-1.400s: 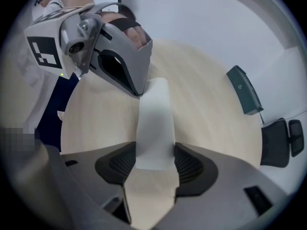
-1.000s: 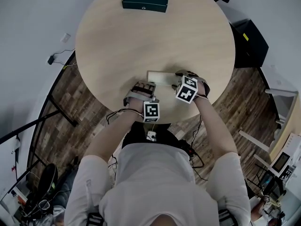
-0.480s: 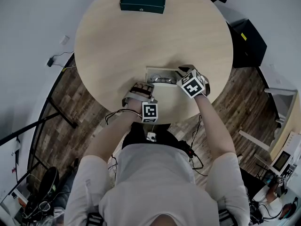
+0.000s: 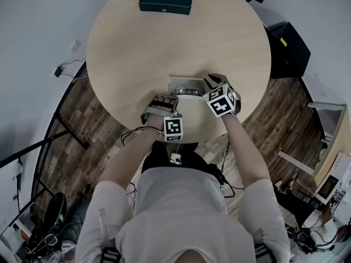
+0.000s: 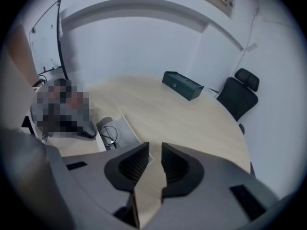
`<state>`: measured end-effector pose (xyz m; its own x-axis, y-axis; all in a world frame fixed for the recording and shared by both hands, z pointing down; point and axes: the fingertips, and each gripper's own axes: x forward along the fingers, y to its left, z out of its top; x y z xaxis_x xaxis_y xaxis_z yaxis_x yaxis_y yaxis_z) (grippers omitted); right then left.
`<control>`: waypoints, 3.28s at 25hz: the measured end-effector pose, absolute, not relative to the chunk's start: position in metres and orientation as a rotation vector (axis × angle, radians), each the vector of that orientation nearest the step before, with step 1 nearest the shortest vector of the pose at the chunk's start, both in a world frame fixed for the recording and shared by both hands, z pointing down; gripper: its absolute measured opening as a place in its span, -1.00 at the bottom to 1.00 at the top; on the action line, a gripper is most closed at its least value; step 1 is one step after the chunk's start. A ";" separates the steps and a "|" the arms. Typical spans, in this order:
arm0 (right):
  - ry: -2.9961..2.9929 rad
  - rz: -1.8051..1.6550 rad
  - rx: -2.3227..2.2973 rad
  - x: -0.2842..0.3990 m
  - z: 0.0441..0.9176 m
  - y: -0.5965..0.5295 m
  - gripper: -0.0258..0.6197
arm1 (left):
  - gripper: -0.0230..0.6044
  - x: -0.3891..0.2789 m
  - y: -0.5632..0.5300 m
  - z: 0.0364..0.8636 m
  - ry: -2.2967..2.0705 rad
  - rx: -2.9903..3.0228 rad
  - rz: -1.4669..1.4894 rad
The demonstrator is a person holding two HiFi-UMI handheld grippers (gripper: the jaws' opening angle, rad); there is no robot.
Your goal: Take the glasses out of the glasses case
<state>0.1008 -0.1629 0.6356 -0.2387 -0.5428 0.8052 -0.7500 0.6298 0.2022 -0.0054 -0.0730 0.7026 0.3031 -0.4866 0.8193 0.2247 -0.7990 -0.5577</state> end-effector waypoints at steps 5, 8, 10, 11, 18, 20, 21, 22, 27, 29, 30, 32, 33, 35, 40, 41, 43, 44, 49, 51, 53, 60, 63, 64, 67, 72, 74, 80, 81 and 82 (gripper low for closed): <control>-1.966 0.178 1.043 0.094 0.614 -0.152 -0.68 | -0.90 -0.007 -0.072 0.701 0.247 -1.994 -1.563; -2.000 0.170 1.039 0.088 0.608 -0.145 -0.87 | -0.90 -0.009 -0.071 0.699 0.261 -2.007 -1.562; -2.010 0.159 1.006 0.083 0.608 -0.138 -0.88 | -0.90 -0.010 -0.070 0.699 0.259 -2.003 -1.565; -2.009 0.142 0.981 0.080 0.608 -0.135 -0.88 | -0.90 -0.010 -0.070 0.698 0.259 -2.002 -1.567; -1.956 -0.072 0.734 0.054 0.626 -0.107 -0.88 | -0.90 -0.012 -0.069 0.694 0.283 -2.010 -1.572; -1.914 -0.145 0.649 0.048 0.635 -0.100 -0.88 | -0.90 -0.012 -0.066 0.694 0.291 -2.018 -1.571; -1.895 -0.167 0.617 0.046 0.640 -0.099 -0.88 | -0.90 -0.012 -0.066 0.693 0.294 -2.022 -1.570; -1.881 -0.176 0.595 0.044 0.644 -0.098 -0.88 | -0.90 -0.012 -0.065 0.693 0.298 -2.026 -1.569; -1.854 -0.163 0.564 0.037 0.654 -0.103 -0.87 | -0.90 -0.016 -0.062 0.688 0.317 -2.046 -1.556; -1.842 -0.168 0.547 0.036 0.657 -0.104 -0.87 | -0.90 -0.019 -0.062 0.685 0.329 -2.055 -1.550; -1.835 -0.168 0.537 0.036 0.660 -0.105 -0.87 | -0.90 -0.020 -0.062 0.684 0.337 -2.062 -1.546; -1.824 -0.152 0.524 0.037 0.665 -0.105 -0.86 | -0.90 -0.022 -0.062 0.682 0.358 -2.080 -1.540; -1.822 -0.139 0.520 0.037 0.667 -0.105 -0.70 | -0.90 -0.023 -0.062 0.681 0.366 -2.087 -1.538; -1.817 -0.125 0.511 0.036 0.671 -0.105 -0.53 | -0.90 -0.026 -0.061 0.679 0.375 -2.091 -1.537; -1.802 -0.143 0.479 0.031 0.677 -0.111 -0.65 | -0.90 -0.028 -0.059 0.677 0.405 -2.121 -1.541; -1.798 -0.138 0.473 0.030 0.679 -0.112 -0.65 | -0.90 -0.028 -0.059 0.676 0.411 -2.128 -1.541; -1.787 -0.131 0.453 0.028 0.684 -0.112 -0.65 | -0.90 -0.030 -0.057 0.675 0.417 -2.137 -1.540; -1.782 -0.127 0.441 0.026 0.686 -0.112 -0.65 | -0.90 -0.031 -0.056 0.675 0.420 -2.141 -1.539; -1.754 -0.108 0.396 0.026 0.697 -0.114 -0.71 | -0.90 -0.034 -0.053 0.670 0.442 -2.165 -1.526; -1.749 -0.096 0.383 0.026 0.700 -0.115 -0.73 | -0.90 -0.035 -0.051 0.668 0.446 -2.174 -1.518; -1.741 -0.079 0.367 0.025 0.702 -0.116 -0.73 | -0.90 -0.036 -0.050 0.668 0.448 -2.179 -1.513; -1.709 -0.045 0.291 0.021 0.711 -0.117 -0.84 | -0.90 -0.039 -0.055 0.667 0.456 -2.178 -1.514; -1.711 -0.042 0.282 0.019 0.708 -0.117 -0.85 | -0.90 -0.039 -0.056 0.668 0.455 -2.175 -1.517; -1.712 -0.057 0.286 0.018 0.706 -0.117 -0.85 | -0.90 -0.039 -0.056 0.668 0.455 -2.174 -1.517; -1.710 -0.129 0.315 0.017 0.701 -0.116 -0.86 | -0.90 -0.041 -0.055 0.668 0.451 -2.173 -1.522; -1.724 -0.215 0.368 0.016 0.690 -0.117 -0.86 | -0.90 -0.039 -0.056 0.667 0.441 -2.171 -1.518; -1.735 -0.241 0.394 0.014 0.683 -0.117 -0.86 | -0.90 -0.038 -0.055 0.667 0.437 -2.170 -1.517; -1.739 -0.265 0.447 0.021 0.666 -0.113 -0.86 | -0.90 -0.026 -0.055 0.663 0.411 -2.163 -1.477; -1.744 -0.265 0.454 0.022 0.662 -0.110 -0.86 | -0.90 -0.025 -0.055 0.663 0.405 -2.159 -1.479; -1.754 -0.262 0.462 0.023 0.659 -0.108 -0.86 | -0.90 -0.024 -0.055 0.663 0.400 -2.155 -1.482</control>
